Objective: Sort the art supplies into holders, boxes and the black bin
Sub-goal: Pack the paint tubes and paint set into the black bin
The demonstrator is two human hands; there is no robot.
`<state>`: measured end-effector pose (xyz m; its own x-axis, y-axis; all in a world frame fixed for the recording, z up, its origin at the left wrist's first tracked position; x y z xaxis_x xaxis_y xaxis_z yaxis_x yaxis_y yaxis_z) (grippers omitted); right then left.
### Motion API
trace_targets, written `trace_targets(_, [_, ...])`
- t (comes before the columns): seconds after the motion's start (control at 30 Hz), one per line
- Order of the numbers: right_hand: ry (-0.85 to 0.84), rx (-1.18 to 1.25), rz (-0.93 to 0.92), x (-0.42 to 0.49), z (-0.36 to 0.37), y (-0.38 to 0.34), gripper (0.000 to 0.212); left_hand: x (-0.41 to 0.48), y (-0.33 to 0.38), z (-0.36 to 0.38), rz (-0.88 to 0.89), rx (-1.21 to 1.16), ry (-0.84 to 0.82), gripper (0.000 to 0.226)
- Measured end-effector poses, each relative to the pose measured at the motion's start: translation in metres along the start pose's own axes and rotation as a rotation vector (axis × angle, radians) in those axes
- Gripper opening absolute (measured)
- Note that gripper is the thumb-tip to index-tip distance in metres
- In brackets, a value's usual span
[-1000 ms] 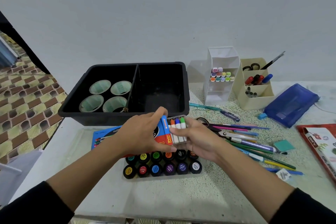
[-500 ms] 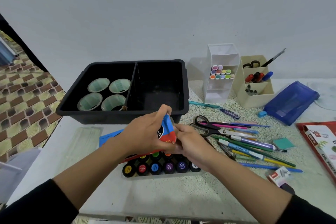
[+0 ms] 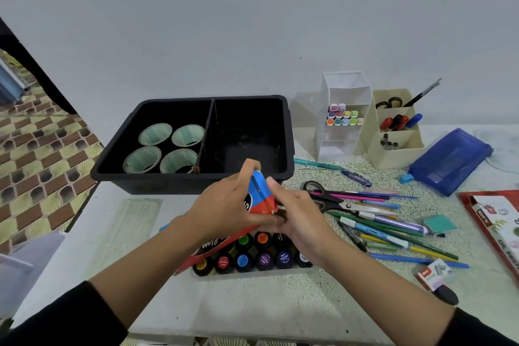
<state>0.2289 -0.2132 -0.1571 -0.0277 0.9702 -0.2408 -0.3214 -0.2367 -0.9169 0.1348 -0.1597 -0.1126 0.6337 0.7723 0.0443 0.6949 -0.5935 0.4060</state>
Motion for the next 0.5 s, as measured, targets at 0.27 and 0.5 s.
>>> trace_targets(0.27, [0.086, -0.260, -0.259, 0.014, 0.010, -0.028, 0.008, -0.008, -0.020, -0.027, -0.008, -0.198, 0.110, 0.064])
trace_targets(0.5, [-0.055, -0.381, -0.528, 0.029, 0.096, -0.069, 0.018, -0.062, -0.066, -0.089, -0.083, -0.459, 0.343, 0.039])
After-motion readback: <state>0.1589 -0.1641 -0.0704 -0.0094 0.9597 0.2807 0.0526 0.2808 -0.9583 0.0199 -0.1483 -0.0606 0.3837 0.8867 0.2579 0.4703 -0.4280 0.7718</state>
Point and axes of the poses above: each hand's wrist, its own x-axis towards the middle knuckle, its own z-axis out of the palm, y = z × x, the point moved 9 cm from there along x, towards the middle knuckle, and after that the axes turned 1 degree about x, right-handed, at the moved point
